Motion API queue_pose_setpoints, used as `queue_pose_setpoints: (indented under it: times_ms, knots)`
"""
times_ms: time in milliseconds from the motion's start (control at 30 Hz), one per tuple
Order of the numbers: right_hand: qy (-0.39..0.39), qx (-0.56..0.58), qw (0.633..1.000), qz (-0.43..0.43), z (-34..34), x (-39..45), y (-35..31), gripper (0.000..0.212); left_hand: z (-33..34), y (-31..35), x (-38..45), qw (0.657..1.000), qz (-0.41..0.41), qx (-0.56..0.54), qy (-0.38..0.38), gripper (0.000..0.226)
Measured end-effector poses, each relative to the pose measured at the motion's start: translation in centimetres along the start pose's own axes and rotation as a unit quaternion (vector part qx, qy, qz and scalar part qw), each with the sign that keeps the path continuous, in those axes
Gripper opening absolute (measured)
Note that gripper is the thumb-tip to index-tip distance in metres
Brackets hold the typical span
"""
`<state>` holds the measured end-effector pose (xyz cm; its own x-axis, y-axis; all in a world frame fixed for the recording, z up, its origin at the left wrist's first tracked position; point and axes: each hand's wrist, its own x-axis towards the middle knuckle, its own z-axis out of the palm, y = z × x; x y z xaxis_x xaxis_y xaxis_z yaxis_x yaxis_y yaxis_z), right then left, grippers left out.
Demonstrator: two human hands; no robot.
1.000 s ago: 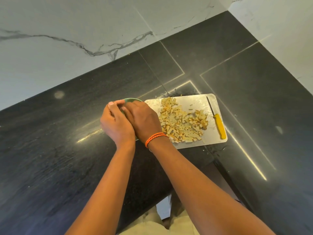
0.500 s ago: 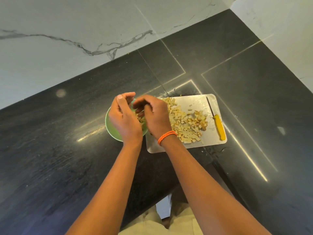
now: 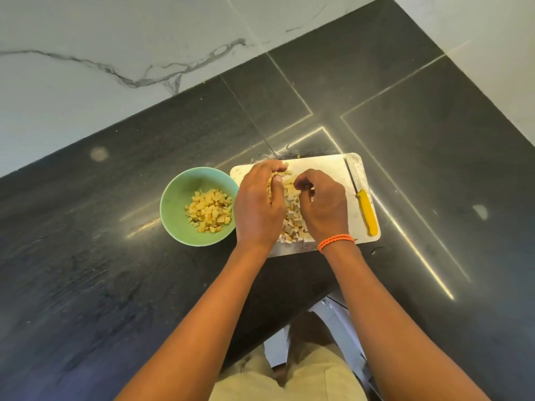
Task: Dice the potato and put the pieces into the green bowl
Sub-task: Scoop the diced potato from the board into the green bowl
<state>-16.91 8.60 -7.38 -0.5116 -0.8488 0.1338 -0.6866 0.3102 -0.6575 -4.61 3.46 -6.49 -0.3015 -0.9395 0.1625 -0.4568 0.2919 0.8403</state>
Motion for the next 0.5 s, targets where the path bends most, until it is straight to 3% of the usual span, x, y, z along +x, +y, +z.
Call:
queue_pose_setpoints:
  times_ms: [133,300,400,500]
  knots:
    - [-0.035,-0.021,0.998,-0.048,0.2,0.1,-0.1,0.011,-0.4,-0.4,0.8,0.994,0.001,0.112,0.022,0.024]
    - [-0.024,-0.037,0.997,-0.067,0.3,-0.1,0.1,0.018,0.0,0.0,1.2,0.977,-0.019,0.213,0.022,0.023]
    - [0.004,-0.031,0.998,-0.051,-0.4,0.3,0.9,0.02,0.5,0.4,1.6,0.973,-0.032,0.224,0.031,0.025]
    - [0.072,0.008,0.997,0.002,-1.4,0.4,3.0,0.02,2.2,0.2,1.3,0.99,-0.02,0.14,-0.022,0.027]
